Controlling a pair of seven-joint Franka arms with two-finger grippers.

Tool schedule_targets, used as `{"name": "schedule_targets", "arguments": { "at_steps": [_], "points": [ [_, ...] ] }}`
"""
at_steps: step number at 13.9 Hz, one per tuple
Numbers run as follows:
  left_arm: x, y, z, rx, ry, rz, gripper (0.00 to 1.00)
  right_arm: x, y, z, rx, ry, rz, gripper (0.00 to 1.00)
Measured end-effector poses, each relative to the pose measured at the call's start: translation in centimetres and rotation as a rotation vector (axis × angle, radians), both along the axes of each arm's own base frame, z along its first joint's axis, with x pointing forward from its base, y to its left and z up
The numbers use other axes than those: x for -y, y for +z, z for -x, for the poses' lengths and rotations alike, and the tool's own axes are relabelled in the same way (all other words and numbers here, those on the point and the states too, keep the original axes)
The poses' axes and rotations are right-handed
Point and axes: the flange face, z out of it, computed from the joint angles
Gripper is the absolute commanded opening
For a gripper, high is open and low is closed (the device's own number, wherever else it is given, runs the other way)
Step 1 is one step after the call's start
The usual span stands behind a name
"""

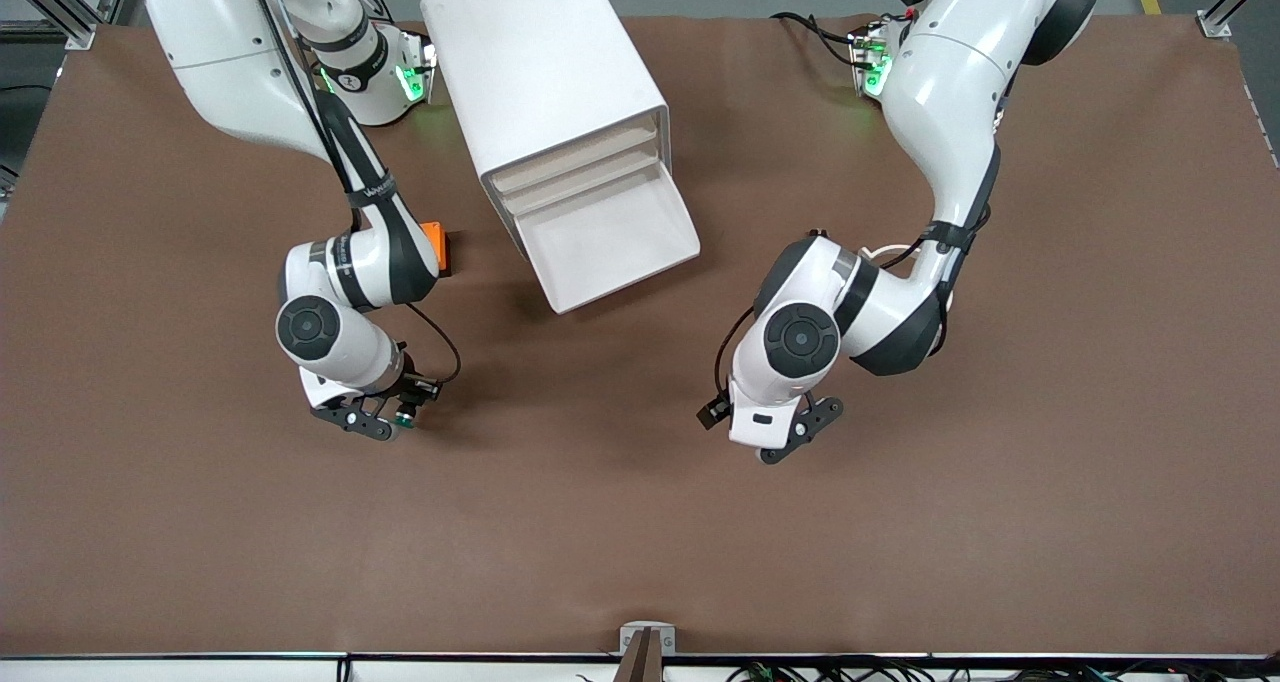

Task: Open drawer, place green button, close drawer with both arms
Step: 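Release the drawer with the left gripper while the right gripper lifts the button, then carry the green button with the right gripper over the open drawer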

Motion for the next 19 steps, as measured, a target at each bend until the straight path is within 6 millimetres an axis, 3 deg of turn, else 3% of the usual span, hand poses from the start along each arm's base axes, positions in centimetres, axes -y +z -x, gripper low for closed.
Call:
{"name": "schedule_targets", "arguments": {
  "at_steps": [5,9,14,19],
  "points": [
    [0.1,-0.1,0.1,-0.005,-0.001,0.001,0.99,-2.8,7.3,1.5,-0.034,-0.079,0.002,0.0],
    [0.0,-0.2,0.1,-0.006,0.0,0.001,0.99,-7.5,11.8,3.9,-0.019,-0.14,-0.003,0.0],
    [-0.1,-0.2,0.1,-0.006,0.0,0.0,0.99,-13.2,14.6,7.0,-0.013,-0.234,-0.025,0.0],
    [-0.1,-0.2,0.1,-0.006,0.0,0.0,0.99,-18.5,14.5,10.4,-0.02,-0.311,-0.012,0.0]
  ]
}}
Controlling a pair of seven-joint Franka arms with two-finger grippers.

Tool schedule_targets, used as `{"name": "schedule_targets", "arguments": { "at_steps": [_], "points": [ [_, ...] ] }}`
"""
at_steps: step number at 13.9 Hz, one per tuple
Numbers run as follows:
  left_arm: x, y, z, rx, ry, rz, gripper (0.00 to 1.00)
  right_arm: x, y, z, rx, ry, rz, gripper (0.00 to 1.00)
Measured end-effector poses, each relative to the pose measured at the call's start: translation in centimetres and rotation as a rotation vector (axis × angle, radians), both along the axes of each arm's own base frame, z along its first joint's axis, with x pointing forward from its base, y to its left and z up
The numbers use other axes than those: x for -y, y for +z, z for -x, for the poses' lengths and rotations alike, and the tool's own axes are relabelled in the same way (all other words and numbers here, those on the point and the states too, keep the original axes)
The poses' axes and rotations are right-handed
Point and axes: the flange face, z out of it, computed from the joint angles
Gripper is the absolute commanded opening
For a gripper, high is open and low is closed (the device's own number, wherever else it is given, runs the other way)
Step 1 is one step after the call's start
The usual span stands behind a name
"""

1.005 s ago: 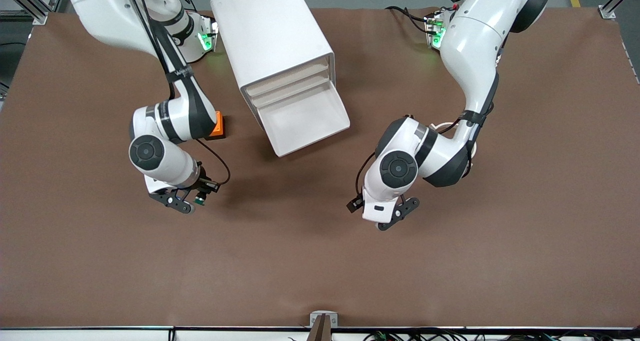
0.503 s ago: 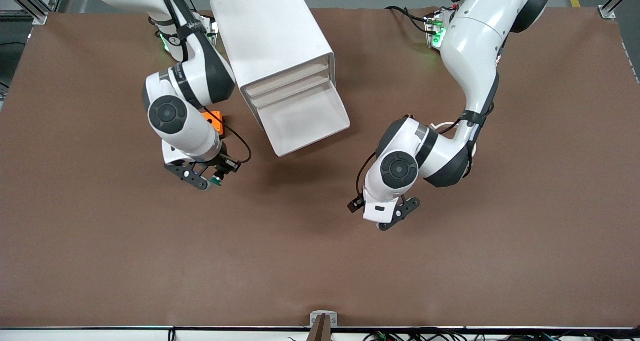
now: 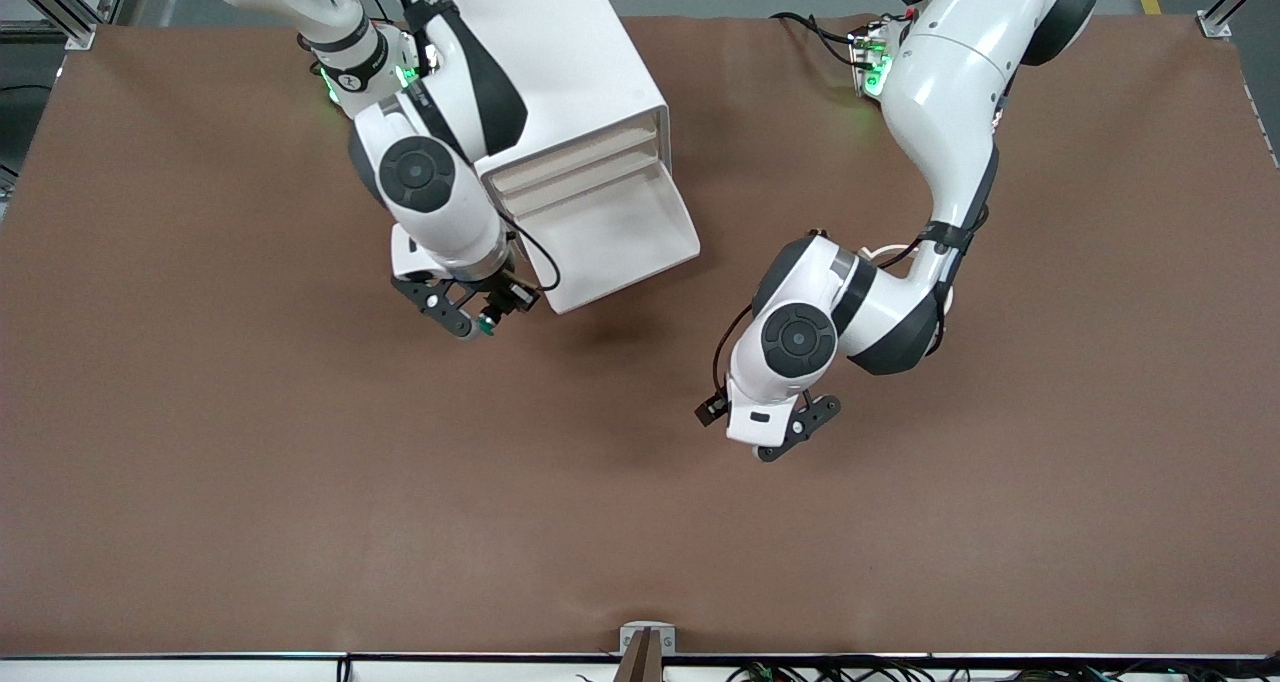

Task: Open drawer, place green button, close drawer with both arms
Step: 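Carry the green button with the right gripper over the open drawer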

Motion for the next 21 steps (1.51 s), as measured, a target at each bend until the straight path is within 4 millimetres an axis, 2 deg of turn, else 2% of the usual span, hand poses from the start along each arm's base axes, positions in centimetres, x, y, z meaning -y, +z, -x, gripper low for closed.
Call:
{"name": "schedule_targets", "arguments": {
  "at_steps": [9,13,21],
  "points": [
    [0.0,0.0,0.0,0.0,0.0,0.0,0.99,-8.0,-1.2,6.2,0.013,-0.12,0.006,0.0],
    [0.0,0.0,0.0,0.0,0.0,0.0,0.99,-10.6,-2.5,8.3,0.022,-0.164,0.004,0.0],
    [0.0,0.0,0.0,0.0,0.0,0.0,0.99,-14.5,-6.6,11.5,0.035,-0.251,0.004,0.0]
  ]
}}
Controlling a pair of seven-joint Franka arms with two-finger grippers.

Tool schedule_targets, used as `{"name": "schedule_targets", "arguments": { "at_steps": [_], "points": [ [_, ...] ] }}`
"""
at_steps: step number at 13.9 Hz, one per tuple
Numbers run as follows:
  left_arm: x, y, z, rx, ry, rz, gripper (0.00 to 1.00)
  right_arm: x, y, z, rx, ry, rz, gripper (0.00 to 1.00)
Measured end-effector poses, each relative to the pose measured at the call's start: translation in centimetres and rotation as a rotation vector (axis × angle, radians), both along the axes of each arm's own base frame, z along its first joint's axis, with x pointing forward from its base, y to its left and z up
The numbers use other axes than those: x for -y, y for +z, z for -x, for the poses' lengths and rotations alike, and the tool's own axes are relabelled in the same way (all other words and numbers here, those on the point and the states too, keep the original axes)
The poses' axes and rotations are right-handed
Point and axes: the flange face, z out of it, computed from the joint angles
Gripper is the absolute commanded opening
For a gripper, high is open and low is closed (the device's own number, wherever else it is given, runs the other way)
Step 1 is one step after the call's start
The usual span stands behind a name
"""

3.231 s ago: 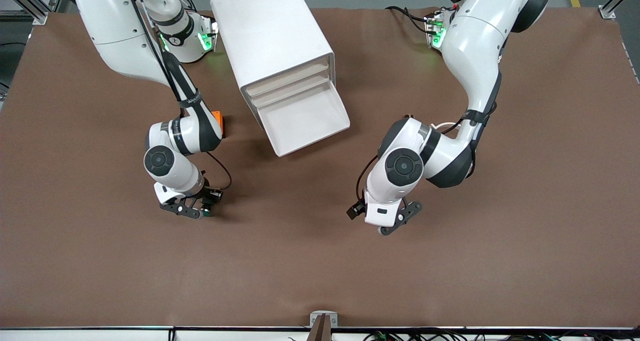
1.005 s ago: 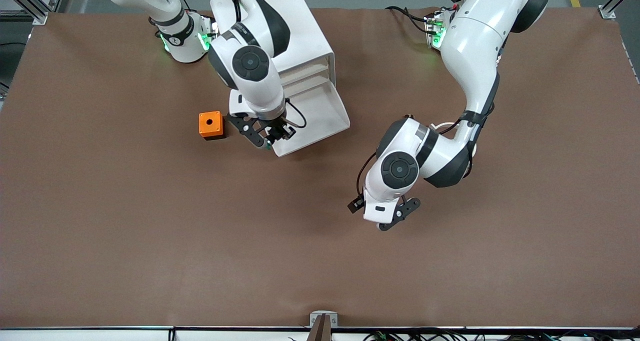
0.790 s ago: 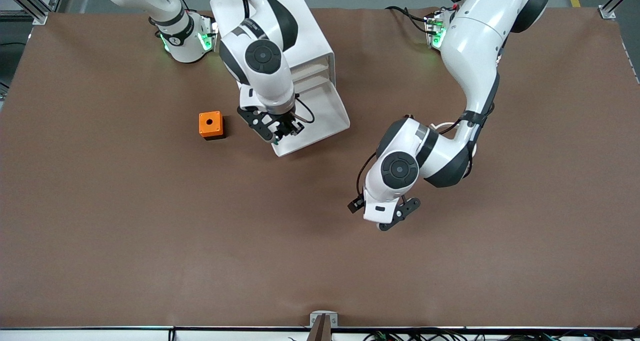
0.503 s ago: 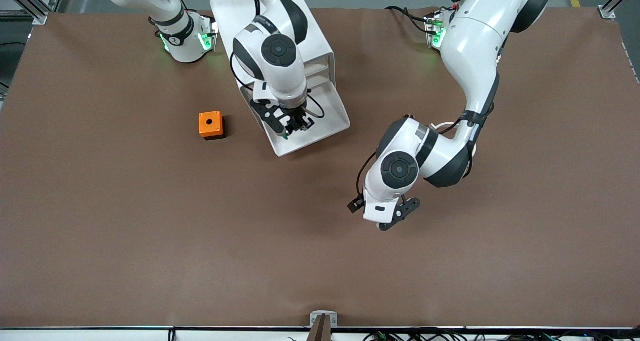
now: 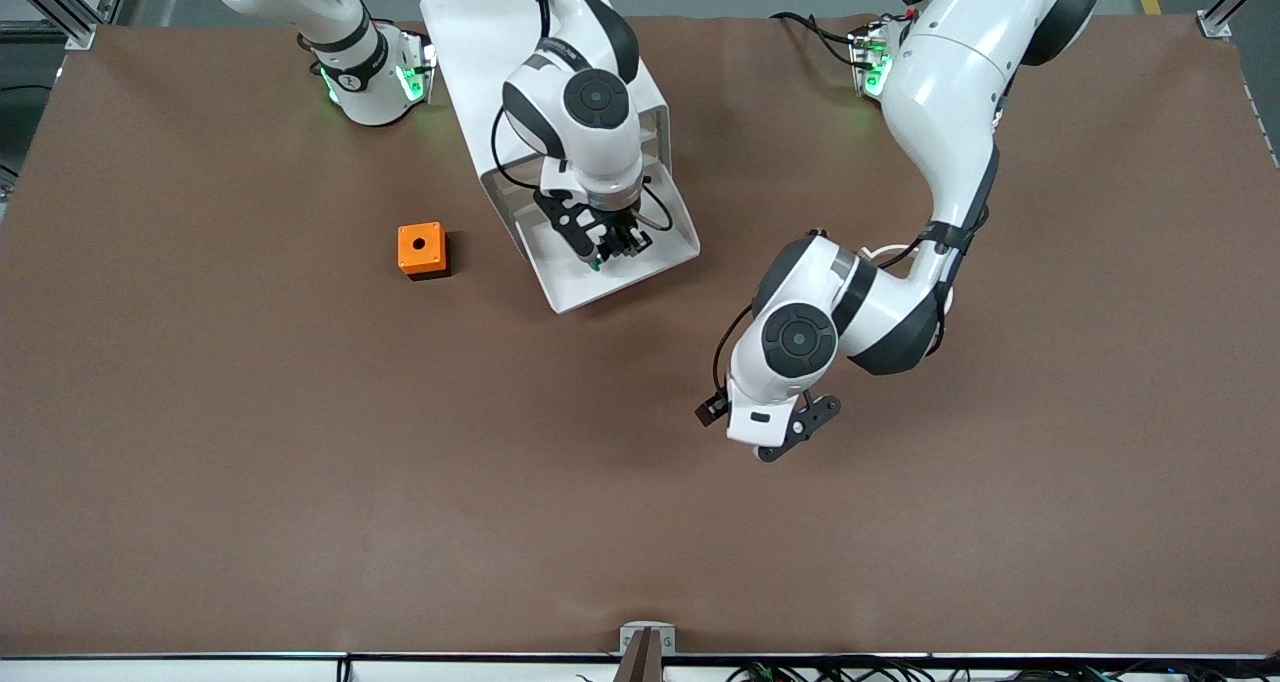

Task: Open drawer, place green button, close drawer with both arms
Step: 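Carry the green button with the right gripper over the open drawer, then lower the green button into the drawer and open the right gripper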

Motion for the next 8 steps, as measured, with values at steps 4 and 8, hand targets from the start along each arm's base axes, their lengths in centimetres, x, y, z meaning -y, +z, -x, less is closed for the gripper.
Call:
{"name": "schedule_targets", "arguments": {
  "at_steps": [4,8],
  "points": [
    [0.0,0.0,0.0,0.0,0.0,0.0,0.99,-0.7,-0.4,0.8,0.0,-0.032,0.001,0.0],
    [0.0,0.0,0.0,0.0,0.0,0.0,0.99,-1.5,-0.8,1.6,0.005,-0.056,-0.004,0.0]
  ]
}}
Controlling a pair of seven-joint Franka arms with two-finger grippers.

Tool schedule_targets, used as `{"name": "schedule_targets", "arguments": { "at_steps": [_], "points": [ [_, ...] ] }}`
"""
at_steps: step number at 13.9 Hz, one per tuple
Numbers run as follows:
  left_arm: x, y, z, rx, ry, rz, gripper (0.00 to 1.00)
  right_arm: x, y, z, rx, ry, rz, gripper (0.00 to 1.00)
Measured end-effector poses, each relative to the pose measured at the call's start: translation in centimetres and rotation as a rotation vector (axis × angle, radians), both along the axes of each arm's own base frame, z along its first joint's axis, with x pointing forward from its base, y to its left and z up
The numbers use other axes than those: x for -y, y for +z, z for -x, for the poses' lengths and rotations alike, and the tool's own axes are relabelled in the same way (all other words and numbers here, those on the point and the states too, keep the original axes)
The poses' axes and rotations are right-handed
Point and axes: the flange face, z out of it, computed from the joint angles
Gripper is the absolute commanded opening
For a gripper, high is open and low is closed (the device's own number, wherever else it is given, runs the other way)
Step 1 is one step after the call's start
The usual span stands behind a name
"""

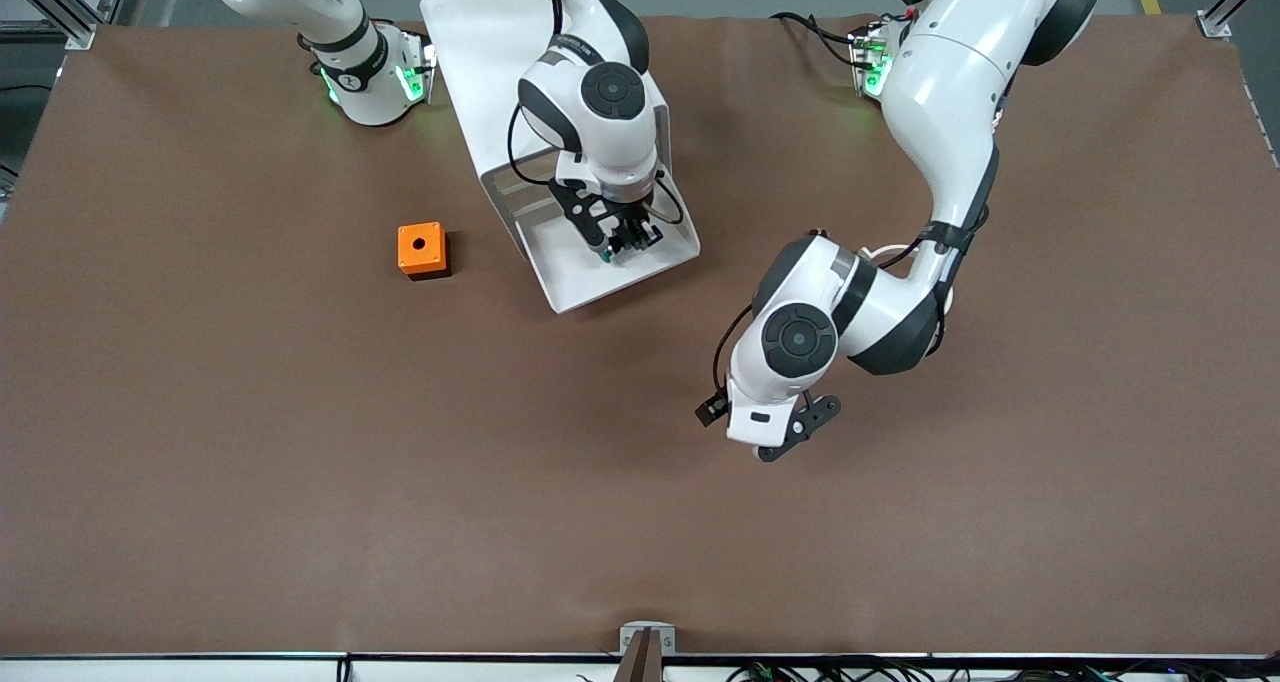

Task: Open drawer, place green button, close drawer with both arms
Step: 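Lower the green button into the drawer and open the right gripper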

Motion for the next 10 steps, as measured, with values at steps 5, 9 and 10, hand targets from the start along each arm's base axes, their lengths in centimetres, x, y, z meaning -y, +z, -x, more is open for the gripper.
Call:
{"name": "schedule_targets", "arguments": {
  "at_steps": [5,9,10],
  "points": [
    [0.0,0.0,0.0,0.0,0.0,0.0,0.99,-0.3,-0.67,0.2,0.003,-0.015,-0.001,0.0],
    [0.0,0.0,0.0,0.0,0.0,0.0,0.99,-0.3,-0.68,0.19,0.002,-0.038,-0.001,0.0],
    [0.0,0.0,0.0,0.0,0.0,0.0,0.99,-0.31,-0.68,0.2,0.002,-0.045,-0.001,0.0]
  ]
}}
